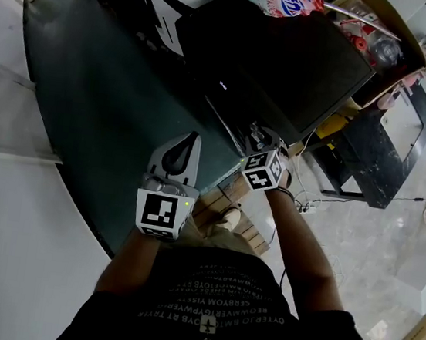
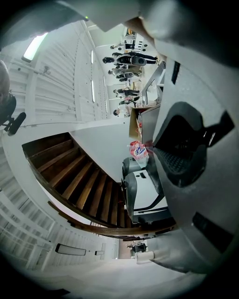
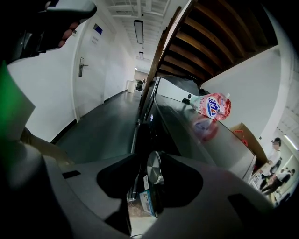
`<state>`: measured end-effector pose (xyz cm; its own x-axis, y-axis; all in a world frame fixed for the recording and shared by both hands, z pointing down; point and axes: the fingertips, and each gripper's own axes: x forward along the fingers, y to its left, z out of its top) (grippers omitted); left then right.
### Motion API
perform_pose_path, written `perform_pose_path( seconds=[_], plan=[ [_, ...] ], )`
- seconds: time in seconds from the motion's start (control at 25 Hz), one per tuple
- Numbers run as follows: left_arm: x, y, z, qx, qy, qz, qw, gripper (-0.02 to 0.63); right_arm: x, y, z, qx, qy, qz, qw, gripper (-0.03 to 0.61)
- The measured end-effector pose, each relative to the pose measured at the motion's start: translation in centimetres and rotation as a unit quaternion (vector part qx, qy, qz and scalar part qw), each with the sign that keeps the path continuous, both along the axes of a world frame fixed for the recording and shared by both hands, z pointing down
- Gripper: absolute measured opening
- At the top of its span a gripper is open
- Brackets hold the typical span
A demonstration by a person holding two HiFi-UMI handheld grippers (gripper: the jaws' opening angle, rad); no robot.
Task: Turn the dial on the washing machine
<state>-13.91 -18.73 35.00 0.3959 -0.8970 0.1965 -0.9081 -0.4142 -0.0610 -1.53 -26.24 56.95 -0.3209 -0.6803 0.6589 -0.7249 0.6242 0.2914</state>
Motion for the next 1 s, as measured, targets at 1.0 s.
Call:
perform_pose_path(
  seconds=[1.0],
  plan=[
    [0.4, 0.5, -0.5, 0.002, -0.006, -0.002, 1.0, 0.003, -1.8, -1.2, 0.0, -0.007, 0.005, -0.014, 1.0, 0.161]
  ],
)
